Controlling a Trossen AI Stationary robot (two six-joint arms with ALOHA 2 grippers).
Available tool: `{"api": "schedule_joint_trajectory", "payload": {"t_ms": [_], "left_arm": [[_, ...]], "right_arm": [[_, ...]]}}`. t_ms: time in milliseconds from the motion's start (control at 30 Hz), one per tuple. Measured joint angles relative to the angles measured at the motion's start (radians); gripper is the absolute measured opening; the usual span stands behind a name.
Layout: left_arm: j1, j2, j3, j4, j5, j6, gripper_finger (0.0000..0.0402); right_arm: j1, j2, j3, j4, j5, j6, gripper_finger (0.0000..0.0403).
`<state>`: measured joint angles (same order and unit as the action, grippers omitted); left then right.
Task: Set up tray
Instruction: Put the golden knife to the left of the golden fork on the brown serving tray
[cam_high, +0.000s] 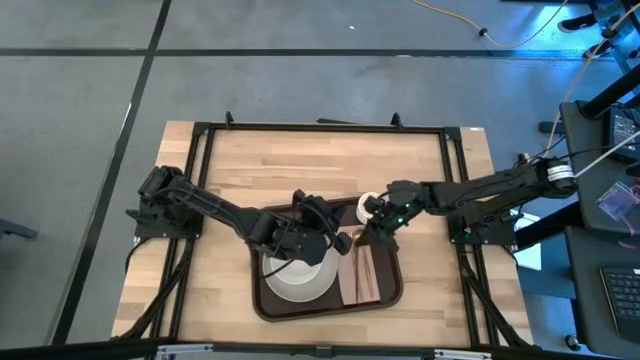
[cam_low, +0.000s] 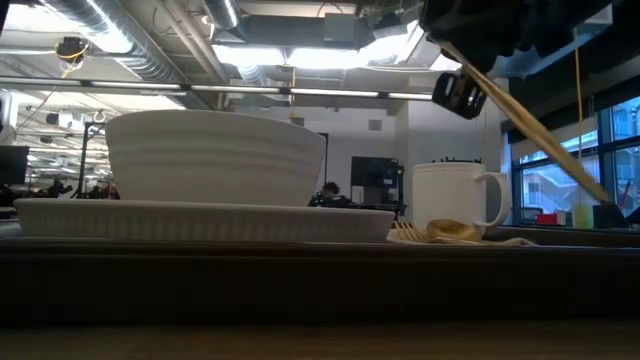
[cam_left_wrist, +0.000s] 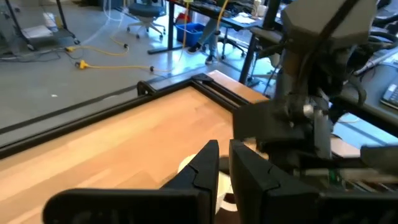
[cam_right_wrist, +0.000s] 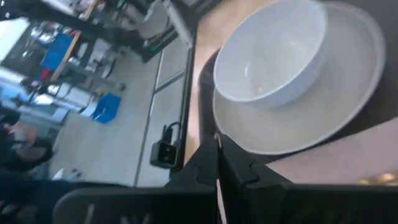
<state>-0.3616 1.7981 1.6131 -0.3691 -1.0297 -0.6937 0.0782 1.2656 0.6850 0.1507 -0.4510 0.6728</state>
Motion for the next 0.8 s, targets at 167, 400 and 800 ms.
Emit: {"api": "schedule_joint_trajectory", "payload": {"t_ms": [167,400,800], "left_arm": [[0.025,0.000,0.000,0.000,0.075,0.000,0.0033],[0.044,0.000,0.000,-0.002,0.112,-0.002,0.0033],[0.044,0.000,0.000,-0.004,0.114,-0.002,0.0033]], "right_arm": [[-0.004,0.065,0.000,0.061,-0.040,-0.001,0.0000],[-0.007,0.132,0.001,0.087,-0.065,-0.021,0.0000],[-0.072,0.148,0.059,0.122,-0.156,-0.001,0.0000]]}}
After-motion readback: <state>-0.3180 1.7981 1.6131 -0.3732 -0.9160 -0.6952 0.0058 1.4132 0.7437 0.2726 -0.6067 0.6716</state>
